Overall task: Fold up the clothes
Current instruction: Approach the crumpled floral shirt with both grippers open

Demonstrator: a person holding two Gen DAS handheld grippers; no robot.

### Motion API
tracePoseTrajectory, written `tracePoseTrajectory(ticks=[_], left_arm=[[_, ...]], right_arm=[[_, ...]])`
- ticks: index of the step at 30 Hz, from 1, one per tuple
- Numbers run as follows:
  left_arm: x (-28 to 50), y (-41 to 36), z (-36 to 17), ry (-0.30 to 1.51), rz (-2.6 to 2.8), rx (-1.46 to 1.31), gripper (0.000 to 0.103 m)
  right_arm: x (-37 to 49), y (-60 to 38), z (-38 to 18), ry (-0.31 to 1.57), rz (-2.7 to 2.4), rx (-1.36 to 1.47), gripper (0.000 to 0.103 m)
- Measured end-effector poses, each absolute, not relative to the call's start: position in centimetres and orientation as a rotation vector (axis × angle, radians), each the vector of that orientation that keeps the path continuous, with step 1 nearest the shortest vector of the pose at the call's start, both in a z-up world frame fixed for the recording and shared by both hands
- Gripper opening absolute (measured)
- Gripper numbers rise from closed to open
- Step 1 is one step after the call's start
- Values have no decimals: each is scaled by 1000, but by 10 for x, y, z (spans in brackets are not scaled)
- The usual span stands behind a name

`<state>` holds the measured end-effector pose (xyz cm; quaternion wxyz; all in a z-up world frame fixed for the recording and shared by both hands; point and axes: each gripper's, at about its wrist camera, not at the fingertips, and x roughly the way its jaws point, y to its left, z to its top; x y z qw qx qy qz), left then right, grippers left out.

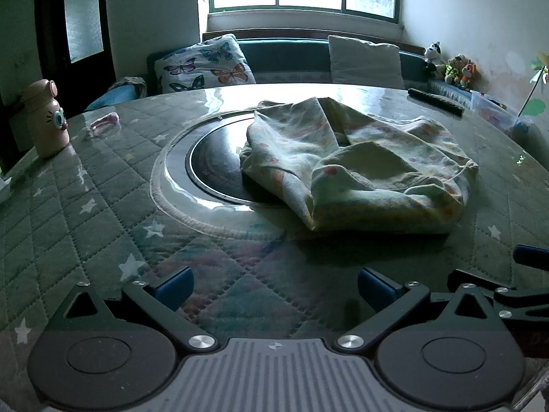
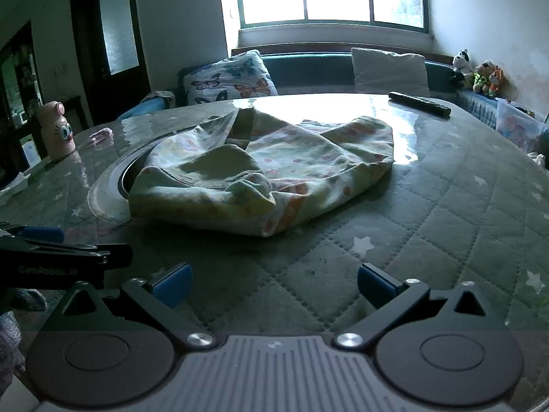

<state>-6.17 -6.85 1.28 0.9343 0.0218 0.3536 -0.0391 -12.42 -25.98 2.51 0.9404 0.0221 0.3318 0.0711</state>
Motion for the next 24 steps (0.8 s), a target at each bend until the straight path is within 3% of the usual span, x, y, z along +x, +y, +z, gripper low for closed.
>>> tracePoseTrajectory(ticks=[24], left_arm=[[-49, -71, 17, 743, -93, 48, 103]], right_arm=[[-108, -254, 29, 680, 174, 48, 103]])
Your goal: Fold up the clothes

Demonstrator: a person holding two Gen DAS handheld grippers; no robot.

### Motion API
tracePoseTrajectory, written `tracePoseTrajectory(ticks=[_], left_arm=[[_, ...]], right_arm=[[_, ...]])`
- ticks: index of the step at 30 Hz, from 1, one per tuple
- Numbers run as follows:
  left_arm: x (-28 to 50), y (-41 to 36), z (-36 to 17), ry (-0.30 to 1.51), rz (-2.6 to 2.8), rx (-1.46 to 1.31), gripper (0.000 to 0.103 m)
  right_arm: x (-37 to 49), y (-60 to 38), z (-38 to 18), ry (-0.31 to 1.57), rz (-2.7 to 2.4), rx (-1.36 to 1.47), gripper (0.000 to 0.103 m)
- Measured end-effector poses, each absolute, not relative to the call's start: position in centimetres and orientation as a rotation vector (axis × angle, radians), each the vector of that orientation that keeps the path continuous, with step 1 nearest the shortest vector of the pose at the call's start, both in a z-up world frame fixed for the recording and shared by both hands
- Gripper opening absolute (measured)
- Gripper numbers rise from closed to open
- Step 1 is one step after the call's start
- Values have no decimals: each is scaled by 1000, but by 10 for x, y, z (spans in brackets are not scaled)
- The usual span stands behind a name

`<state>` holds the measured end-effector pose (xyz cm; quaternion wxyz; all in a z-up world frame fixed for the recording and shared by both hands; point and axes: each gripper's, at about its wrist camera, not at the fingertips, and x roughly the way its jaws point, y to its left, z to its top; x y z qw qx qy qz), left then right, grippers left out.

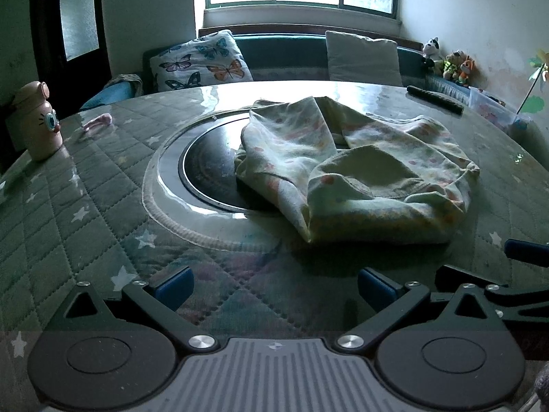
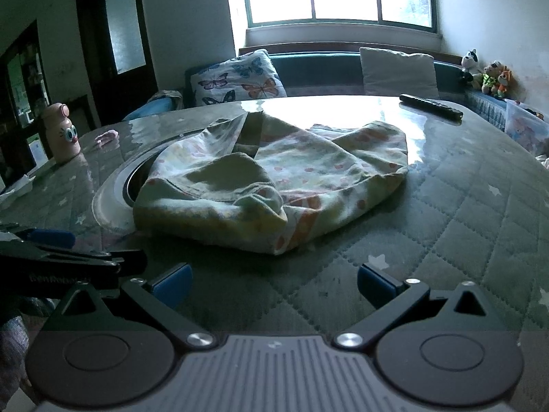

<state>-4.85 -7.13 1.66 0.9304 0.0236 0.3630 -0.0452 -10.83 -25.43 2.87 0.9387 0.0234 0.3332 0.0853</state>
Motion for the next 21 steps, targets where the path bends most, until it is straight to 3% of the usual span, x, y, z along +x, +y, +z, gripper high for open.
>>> tracePoseTrajectory(ticks=[21], left_arm=[[-24, -69, 33, 733, -84, 51, 103]], right_arm=[[-82, -253, 46, 667, 220, 53, 103]])
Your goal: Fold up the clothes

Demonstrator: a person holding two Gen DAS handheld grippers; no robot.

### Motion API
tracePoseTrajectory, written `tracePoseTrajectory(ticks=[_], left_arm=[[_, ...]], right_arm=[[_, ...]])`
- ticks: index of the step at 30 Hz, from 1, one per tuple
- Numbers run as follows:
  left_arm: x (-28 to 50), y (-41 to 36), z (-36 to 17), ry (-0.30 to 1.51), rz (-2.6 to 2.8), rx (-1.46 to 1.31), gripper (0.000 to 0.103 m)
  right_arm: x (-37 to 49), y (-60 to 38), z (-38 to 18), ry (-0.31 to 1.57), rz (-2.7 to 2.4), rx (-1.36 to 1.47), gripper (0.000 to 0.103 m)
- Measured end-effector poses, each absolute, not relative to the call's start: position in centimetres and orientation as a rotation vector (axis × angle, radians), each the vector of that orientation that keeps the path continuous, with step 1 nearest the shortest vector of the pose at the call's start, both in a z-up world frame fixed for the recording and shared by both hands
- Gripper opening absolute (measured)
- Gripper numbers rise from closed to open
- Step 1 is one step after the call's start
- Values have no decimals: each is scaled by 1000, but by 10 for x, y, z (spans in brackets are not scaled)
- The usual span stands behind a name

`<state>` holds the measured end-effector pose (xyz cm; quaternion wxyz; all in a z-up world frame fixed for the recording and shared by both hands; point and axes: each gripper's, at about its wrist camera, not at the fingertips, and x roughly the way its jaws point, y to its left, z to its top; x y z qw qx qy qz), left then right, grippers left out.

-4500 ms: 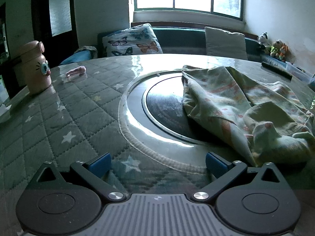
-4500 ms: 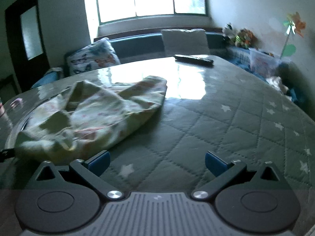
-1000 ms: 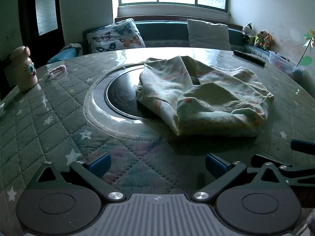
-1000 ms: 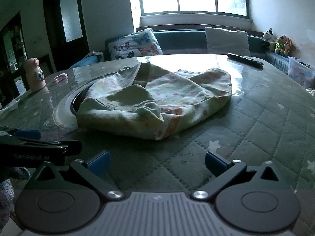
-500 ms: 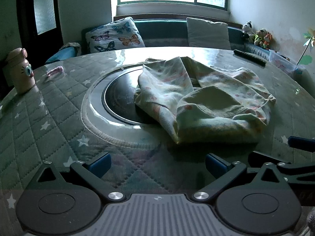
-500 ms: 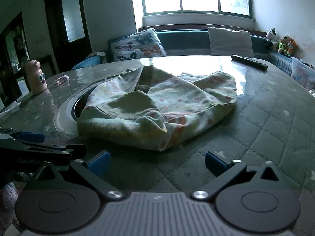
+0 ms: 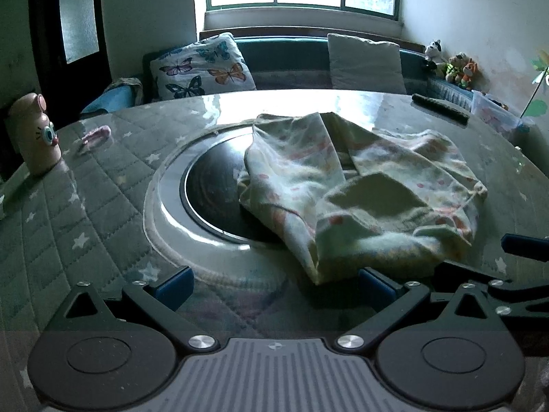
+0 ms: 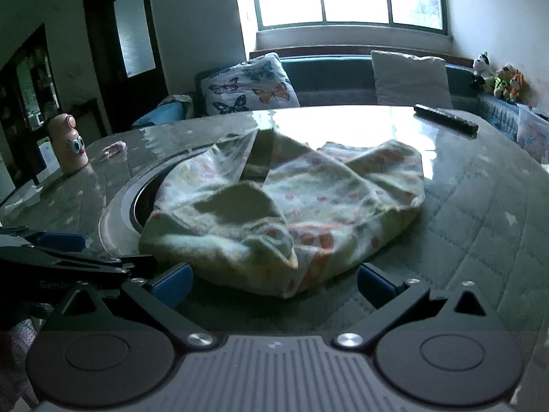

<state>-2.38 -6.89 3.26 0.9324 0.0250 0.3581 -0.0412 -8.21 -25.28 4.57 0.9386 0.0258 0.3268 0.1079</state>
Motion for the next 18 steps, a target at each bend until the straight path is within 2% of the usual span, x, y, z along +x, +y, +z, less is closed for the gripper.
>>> tracePoseTrajectory(ticks=[5, 11, 13, 15, 18], left_arm=[[-14, -60, 38, 726, -52, 39, 103], [-2, -49, 43, 721, -14, 30, 103], [3, -45, 45, 720, -6, 23, 103], [7, -42, 46, 717, 5, 24, 103], [14, -39, 48, 721, 9, 22, 103]], right_arm=[[-64, -259, 54, 649, 235, 46, 101], [-32, -256, 53, 667, 283, 40, 89], [-19, -252, 49, 682, 304, 35, 81], [-8, -250, 45, 701, 320, 39, 79], [6, -246, 35, 731, 339, 38, 62]])
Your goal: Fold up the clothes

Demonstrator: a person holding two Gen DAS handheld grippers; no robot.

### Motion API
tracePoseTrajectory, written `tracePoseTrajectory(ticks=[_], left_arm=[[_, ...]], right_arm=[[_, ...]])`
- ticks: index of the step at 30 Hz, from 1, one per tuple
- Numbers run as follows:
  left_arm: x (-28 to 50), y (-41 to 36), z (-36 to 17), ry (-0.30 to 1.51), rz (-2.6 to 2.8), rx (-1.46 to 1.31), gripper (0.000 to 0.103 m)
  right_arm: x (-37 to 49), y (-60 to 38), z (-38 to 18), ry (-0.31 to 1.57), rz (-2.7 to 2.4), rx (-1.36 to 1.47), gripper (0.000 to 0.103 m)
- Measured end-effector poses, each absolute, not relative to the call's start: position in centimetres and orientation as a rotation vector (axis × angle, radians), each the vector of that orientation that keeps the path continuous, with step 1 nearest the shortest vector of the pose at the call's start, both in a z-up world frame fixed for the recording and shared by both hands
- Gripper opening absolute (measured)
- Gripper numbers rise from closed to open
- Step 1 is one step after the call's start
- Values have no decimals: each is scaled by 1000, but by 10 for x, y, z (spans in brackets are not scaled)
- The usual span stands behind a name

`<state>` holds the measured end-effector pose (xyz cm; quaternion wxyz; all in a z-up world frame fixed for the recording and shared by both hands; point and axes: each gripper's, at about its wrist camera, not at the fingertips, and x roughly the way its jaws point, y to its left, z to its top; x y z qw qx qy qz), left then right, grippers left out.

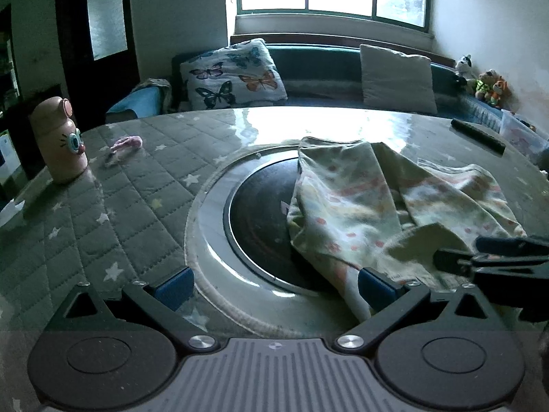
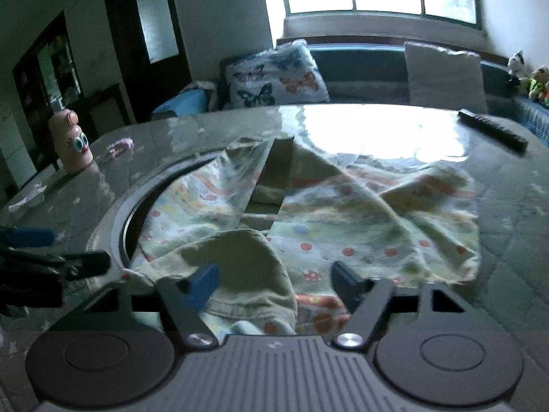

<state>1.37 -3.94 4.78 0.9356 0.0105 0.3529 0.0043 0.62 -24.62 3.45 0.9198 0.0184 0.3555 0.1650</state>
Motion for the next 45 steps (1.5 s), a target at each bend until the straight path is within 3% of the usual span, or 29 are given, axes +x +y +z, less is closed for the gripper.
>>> tracePoseTrajectory(ticks=[2, 3, 4, 5, 7, 10, 17, 24, 26, 30, 35, 45], left_arm=[[18, -41, 49, 719, 7, 28, 103], [20, -41, 49, 717, 8, 31, 103], [21, -42, 50, 715, 8, 34, 103], [23, -42, 51, 713, 9, 37, 103], [26, -42, 53, 708, 11, 37, 103], [30, -44, 56, 701, 13, 42, 103], [34, -56, 55, 703, -13, 72, 103], [31, -66, 52, 716, -51, 89, 103], [28, -70, 50, 722, -71, 98, 103], [18, -77, 43, 731, -101, 144, 103], [2, -76, 34, 733, -119, 197, 103], [-18, -62, 33, 716, -112, 252, 103]], right_arm=[[11, -247, 29, 752, 358, 59, 54], [12, -248, 28, 754, 366, 69, 45], [10, -250, 29, 752, 373, 77, 25], [7, -253, 31, 752, 390, 98, 17], [2, -258, 35, 751, 412, 131, 7], [-19, -263, 48, 706, 453, 121, 4], [-65, -264, 74, 652, 598, 80, 4], [-100, -258, 66, 714, 706, -20, 4], [-105, -258, 62, 741, 722, -52, 6], [-109, -265, 70, 740, 741, -58, 20], [-97, -283, 89, 694, 754, 72, 31], [-66, -261, 65, 705, 642, -4, 31]])
